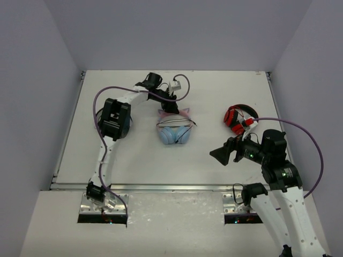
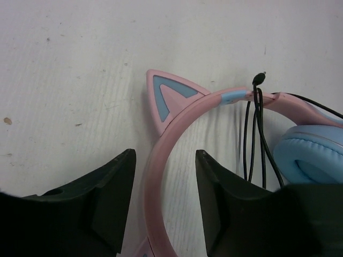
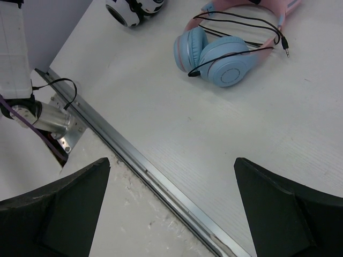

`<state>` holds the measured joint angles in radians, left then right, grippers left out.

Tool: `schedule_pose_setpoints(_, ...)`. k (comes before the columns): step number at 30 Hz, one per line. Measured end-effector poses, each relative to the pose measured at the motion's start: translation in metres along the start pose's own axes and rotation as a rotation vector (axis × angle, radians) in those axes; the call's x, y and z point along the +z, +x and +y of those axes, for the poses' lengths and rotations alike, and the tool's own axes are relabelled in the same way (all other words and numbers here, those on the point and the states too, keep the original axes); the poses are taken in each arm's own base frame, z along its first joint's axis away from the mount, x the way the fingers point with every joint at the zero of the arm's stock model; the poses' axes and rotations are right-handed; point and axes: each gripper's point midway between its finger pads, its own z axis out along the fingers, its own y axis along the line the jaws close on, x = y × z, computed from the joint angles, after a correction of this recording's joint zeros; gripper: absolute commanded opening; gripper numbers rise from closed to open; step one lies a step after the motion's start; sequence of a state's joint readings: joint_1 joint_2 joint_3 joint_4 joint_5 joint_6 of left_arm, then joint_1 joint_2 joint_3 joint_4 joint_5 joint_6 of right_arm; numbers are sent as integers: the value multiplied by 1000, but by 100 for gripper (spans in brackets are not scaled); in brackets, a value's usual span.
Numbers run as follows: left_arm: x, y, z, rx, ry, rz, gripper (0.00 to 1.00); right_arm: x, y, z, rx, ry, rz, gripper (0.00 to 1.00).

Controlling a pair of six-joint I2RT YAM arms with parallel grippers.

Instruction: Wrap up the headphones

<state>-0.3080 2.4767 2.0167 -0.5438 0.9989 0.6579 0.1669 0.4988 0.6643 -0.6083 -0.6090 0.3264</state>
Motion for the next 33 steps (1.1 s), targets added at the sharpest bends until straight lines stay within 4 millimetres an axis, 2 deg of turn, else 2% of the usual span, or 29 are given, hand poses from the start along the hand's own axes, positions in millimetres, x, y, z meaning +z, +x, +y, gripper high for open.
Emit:
schedule_pose_setpoints(2,-1,0,5,-26,-41,7,50,0,0,1,1,-3,-1,99)
schedule_pose_setpoints(3,-2,-1,6,-31,-56,8,99,0,0,1,2,-3,-1,99)
schedule_pose_setpoints(5,-11,-10,12,-51,-140,2,100,0,-1,0,1,2,-4,99)
schedule_pose_setpoints(7,-26,-29,16,-58,-243,-23,100,1,-2,-3,1,17,-7,99)
schedule_pose_setpoints(10,-58,-77,13,-49,-378,-102,100,3,-2,-10,12,47,-2,99)
schedule_pose_setpoints(12,-93,-122,13,-42,-525,-178,100,4,-2,-17,23,84,0,99)
schedule_pose_setpoints(14,-144,-167,10,-74,-732,-280,100,2,-6,-28,29,157,-10,99)
schedule_pose_setpoints(15,-171,-184,2,-117,-833,-340,100,-1,-10,-35,32,208,-19,99)
schedule_pose_setpoints(17,-233,-201,-22,-235,-1041,-466,100,-11,-19,-50,41,329,-40,99)
schedule_pose_setpoints(18,-263,-199,-38,-301,-1140,-526,100,-17,-24,-56,44,382,-46,99)
schedule_pose_setpoints(20,-316,-178,-77,-411,-1308,-614,100,-31,-34,-67,45,491,-63,99)
schedule_pose_setpoints(23,-374,-114,-145,-498,-1519,-687,100,-52,-44,-78,30,616,-89,99)
schedule_pose_setpoints(25,-390,-68,-179,-521,-1606,-687,100,-65,-46,-82,14,674,-98,99)
schedule_pose_setpoints(27,-399,-33,-205,-533,-1665,-672,100,-78,-48,-83,-7,717,-108,99)
schedule_pose_setpoints(29,-419,-19,-233,-518,-1719,-726,100,-88,-52,-79,-22,734,-120,99)
schedule_pose_setpoints(33,-440,-6,-257,-502,-1792,-821,100,-101,-59,-74,-49,749,-151,99)
